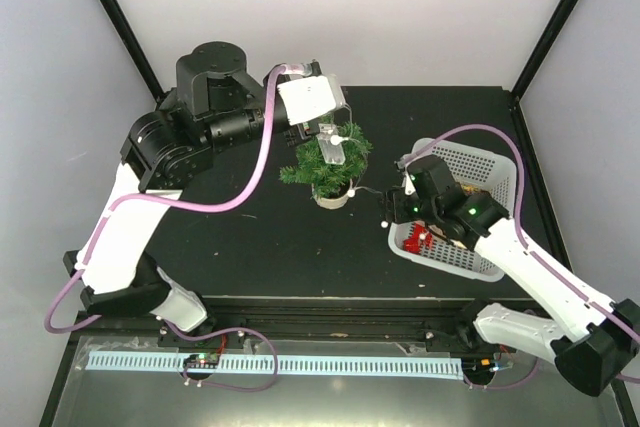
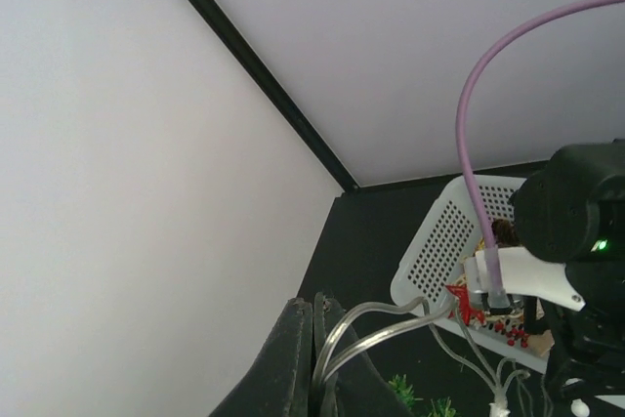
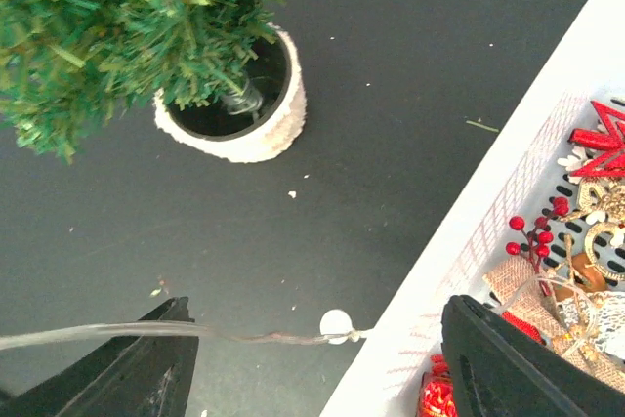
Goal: Decorate the small christmas tree
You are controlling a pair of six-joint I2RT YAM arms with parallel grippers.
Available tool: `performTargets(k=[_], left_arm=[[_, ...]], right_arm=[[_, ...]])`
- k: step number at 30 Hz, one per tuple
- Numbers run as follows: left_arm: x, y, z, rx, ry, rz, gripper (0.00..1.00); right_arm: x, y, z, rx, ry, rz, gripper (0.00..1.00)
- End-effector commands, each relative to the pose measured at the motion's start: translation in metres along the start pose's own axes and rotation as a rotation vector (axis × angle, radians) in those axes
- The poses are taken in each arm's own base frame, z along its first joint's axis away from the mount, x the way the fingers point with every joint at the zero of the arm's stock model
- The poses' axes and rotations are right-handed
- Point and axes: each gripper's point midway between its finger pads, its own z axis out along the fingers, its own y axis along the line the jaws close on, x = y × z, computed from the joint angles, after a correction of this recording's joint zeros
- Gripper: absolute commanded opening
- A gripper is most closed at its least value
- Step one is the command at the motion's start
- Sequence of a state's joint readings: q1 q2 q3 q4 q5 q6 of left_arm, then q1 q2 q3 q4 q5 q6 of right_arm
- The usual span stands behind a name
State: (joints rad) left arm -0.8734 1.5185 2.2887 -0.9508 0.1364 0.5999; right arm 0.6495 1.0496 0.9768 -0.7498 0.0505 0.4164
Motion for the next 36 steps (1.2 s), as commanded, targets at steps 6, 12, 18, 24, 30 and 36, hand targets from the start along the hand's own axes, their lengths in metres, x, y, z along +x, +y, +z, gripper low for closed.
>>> performTargets(k=[6, 12, 18, 24, 30, 36], left_arm=[[-0.009, 0.007, -0.026, -0.04, -0.026, 0.015, 0.02], [0.015, 0.007, -0.033, -0.059, 0.03, -0.006, 0.02], [0.056, -0.003, -0.037, -0.004, 0.071, -0.119, 0.02], [0.104, -0.035, -0.035, 0.096, 0.096, -0.234, 0.02], [0.148, -0.05, -0.026, 0.138, 0.119, -0.336, 0.02], [0.19, -0.058, -0.013, 0.187, 0.149, -0.441, 0.02]], right_arm=[[-0.029, 0.007, 0.033, 0.009, -0.095, 0.003, 0.18], [-0.054, 0.007, 0.015, 0.018, -0.198, 0.031, 0.01], [-0.084, 0.005, -0.028, 0.026, -0.332, 0.063, 0.01], [-0.111, 0.004, -0.065, 0.049, -0.429, 0.073, 0.01], [-0.136, 0.003, -0.092, 0.075, -0.498, 0.075, 0.01], [-0.156, 0.01, -0.109, 0.067, -0.536, 0.082, 0.01]])
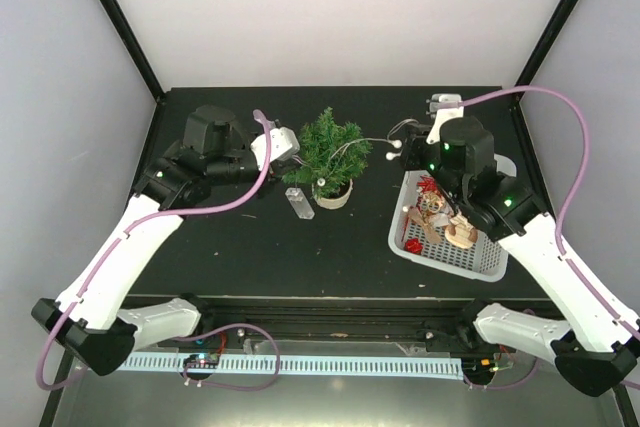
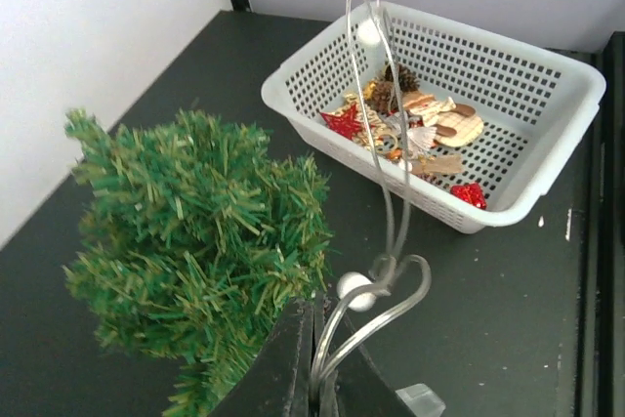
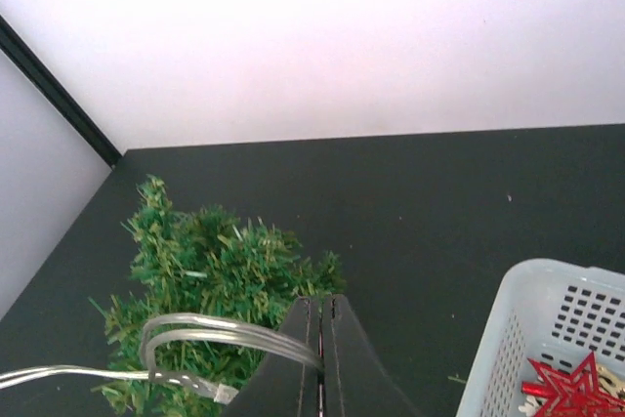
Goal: Decorate the small christmas tree
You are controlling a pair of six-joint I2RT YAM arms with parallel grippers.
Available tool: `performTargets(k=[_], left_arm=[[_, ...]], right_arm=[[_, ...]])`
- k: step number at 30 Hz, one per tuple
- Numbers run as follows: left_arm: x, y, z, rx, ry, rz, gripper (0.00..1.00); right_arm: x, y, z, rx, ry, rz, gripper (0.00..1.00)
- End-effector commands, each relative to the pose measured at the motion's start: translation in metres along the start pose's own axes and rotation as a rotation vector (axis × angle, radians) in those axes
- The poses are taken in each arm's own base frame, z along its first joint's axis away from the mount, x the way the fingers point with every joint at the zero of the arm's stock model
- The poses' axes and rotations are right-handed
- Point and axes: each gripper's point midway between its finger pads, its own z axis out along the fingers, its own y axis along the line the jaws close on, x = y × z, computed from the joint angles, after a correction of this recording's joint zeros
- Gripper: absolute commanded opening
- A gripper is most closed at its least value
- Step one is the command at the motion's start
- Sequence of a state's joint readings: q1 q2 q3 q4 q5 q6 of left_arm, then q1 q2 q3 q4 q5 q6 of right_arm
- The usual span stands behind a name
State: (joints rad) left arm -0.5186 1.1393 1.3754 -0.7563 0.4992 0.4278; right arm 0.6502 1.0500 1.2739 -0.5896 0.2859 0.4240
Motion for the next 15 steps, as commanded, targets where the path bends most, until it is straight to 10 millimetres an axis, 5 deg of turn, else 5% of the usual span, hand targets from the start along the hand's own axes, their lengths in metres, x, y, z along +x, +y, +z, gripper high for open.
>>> performTargets(k=[1, 7, 15], left_arm=[[0.0, 0.005, 0.005, 0.053, -0.076, -0.057, 0.02], [0.023, 0.021, 0.019, 0.085, -0.064, -0.152, 0.01], [0.051, 0.052, 0.046, 0.157, -0.032, -0.337, 0.02]], right_arm=[[-0.02, 0.0, -0.006, 0.023, -0.04, -0.005, 0.01], [-0.042, 0.011, -0.003, 0.009, -0.065, -0.013, 0.01], [-0.095, 0.033, -0.007, -0.031, -0.154, -0.016, 0.01]])
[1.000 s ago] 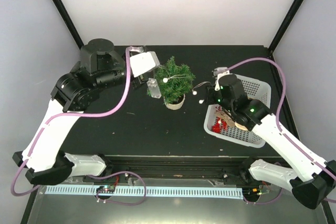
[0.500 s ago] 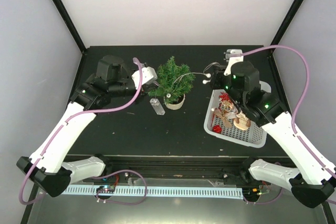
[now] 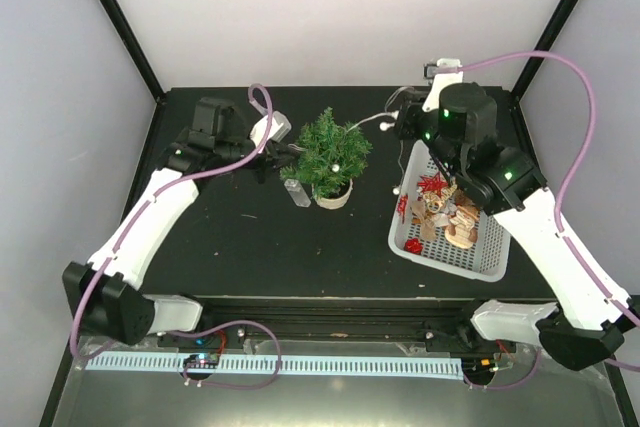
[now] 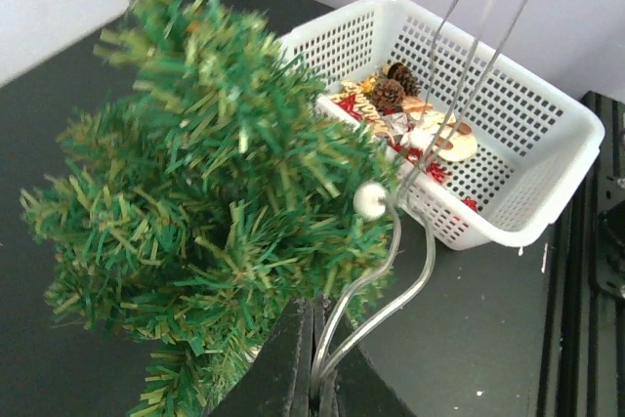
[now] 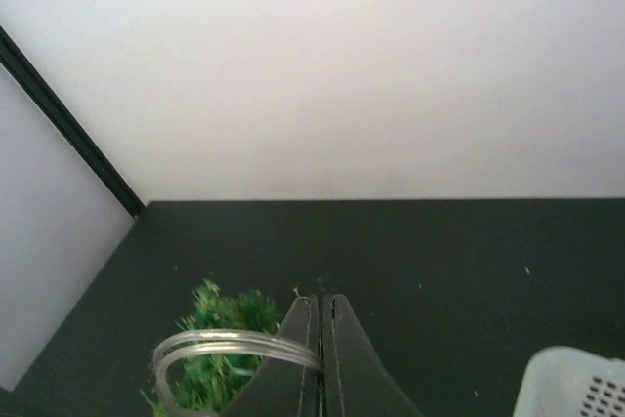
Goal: Decorate the small christmas tree
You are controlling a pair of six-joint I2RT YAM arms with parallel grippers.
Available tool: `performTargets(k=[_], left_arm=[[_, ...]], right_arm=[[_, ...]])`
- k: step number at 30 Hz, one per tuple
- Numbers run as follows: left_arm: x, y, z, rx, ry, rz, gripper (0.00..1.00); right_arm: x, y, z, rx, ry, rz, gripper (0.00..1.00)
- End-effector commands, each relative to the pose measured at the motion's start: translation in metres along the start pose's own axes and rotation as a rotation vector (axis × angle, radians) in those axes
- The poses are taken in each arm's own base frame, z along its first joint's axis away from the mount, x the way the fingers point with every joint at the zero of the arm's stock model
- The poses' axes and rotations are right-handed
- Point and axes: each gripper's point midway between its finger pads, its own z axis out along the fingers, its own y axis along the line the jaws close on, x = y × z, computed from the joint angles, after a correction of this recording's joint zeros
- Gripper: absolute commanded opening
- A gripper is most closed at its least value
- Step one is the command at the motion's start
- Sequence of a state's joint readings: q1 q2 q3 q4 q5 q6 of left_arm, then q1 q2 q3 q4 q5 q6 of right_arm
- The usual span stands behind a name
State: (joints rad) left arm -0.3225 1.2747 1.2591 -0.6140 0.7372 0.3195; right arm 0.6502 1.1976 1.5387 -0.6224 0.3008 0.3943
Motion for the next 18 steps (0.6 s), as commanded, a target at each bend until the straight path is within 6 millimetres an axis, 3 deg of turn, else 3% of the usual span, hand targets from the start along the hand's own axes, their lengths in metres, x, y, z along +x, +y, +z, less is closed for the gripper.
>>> performTargets(k=[1, 6, 18], left_arm=[[0.003, 0.011, 0.014, 0.093, -0.013, -0.099, 0.01], [0.015, 0.033, 0.029, 0.114, 0.007, -0.185, 0.02], [0.021, 0.08, 0.048, 0.209, -0.014, -0.379, 0.02]], right_arm=[[-0.039, 0.012, -0.008, -0.02, -0.083, -0.013, 0.01], [-0.062, 0.023, -0.007, -0.041, -0.113, -0.019, 0.01], [-0.105, 0.037, -0.003, -0.044, -0.188, -0.031, 0.01]])
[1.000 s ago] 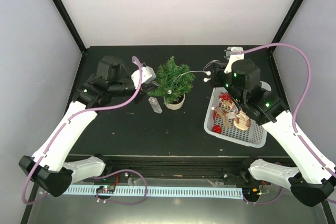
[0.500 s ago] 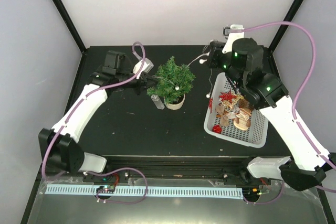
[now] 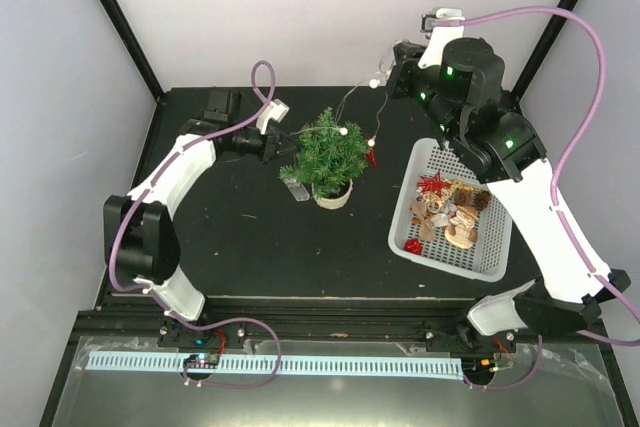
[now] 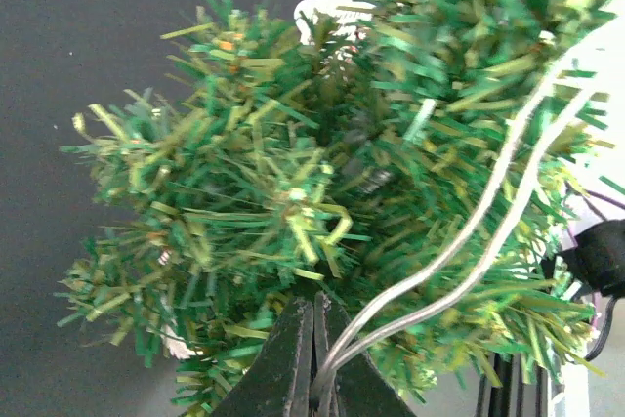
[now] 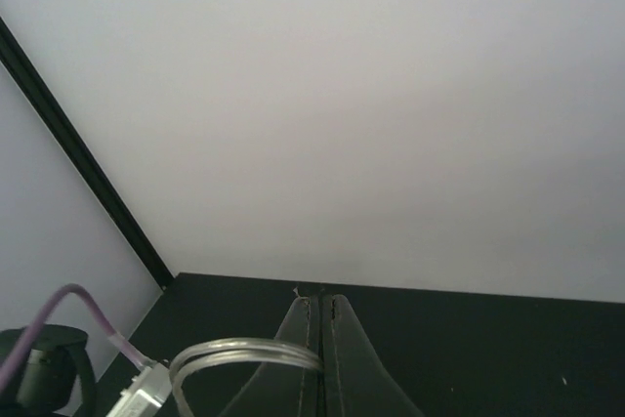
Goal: Decorate the small christmas tree
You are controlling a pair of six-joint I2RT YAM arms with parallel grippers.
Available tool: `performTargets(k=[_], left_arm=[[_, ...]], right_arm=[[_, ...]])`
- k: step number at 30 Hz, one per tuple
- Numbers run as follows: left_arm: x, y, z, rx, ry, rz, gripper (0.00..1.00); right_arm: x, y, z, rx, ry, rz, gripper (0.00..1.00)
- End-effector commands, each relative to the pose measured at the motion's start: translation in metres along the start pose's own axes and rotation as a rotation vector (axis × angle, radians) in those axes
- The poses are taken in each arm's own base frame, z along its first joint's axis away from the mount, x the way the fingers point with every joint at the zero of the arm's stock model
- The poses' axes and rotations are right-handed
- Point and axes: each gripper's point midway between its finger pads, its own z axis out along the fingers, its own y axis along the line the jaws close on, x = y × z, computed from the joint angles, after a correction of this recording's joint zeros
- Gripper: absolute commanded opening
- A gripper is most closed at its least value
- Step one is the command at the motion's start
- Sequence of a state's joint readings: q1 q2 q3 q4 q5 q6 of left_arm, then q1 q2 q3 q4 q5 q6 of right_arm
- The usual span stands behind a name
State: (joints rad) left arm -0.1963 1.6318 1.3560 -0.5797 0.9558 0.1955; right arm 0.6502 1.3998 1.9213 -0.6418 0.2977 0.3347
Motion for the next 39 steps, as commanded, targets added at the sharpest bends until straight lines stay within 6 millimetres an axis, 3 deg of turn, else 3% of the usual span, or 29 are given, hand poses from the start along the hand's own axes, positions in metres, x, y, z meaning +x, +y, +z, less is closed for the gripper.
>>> performTargets(k=[1, 9, 17, 25, 33, 39], left_arm=[[-0.022, 0.003, -0.003, 0.084, -0.059, -0.039, 0.02], [-0.024, 0.015, -0.008, 0.155, -0.099, -0.123, 0.02], [-0.024, 0.028, -0.004, 0.186, -0.102, -0.199, 0.02], [-0.023, 0.035, 0.004, 0.215, -0.078, -0.247, 0.02], [-0.025, 0.029, 0.01, 0.231, -0.052, -0.249, 0.02], [-0.026, 0.025, 0.016, 0.242, -0.034, -0.253, 0.08]], right_arm=[[-0.024, 0.003, -0.005, 0.01, -0.05, -0.026, 0.01], [-0.048, 0.007, -0.003, 0.016, -0.099, -0.047, 0.01], [-0.05, 0.012, 0.022, 0.044, -0.099, -0.073, 0.01], [-0.028, -0.002, 0.044, 0.133, -0.054, -0.124, 0.01], [-0.024, -0.03, 0.044, 0.235, -0.052, -0.128, 0.01], [-0.018, -0.049, 0.046, 0.285, -0.032, -0.122, 0.01]])
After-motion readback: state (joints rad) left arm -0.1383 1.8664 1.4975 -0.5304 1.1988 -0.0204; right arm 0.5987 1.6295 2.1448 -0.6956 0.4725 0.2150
